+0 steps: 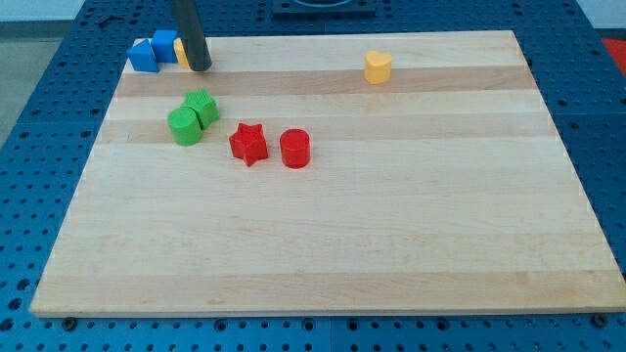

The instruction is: Push the yellow heart to the right of the yellow hexagon

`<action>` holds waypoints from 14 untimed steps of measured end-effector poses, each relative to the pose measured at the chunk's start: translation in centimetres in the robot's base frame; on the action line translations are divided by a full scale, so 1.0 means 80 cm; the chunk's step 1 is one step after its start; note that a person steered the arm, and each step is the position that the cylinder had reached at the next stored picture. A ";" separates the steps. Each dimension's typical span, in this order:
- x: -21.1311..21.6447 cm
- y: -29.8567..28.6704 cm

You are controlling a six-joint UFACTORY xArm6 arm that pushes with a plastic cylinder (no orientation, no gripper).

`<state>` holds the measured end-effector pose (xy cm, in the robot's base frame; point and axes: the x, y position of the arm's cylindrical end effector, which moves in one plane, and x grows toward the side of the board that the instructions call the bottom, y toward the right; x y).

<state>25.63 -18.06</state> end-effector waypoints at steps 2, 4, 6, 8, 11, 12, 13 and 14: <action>0.026 0.126; 0.100 0.269; 0.074 0.417; 0.015 0.384; 0.038 0.372; 0.049 0.321; 0.036 0.244; 0.003 0.198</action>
<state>25.85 -2.19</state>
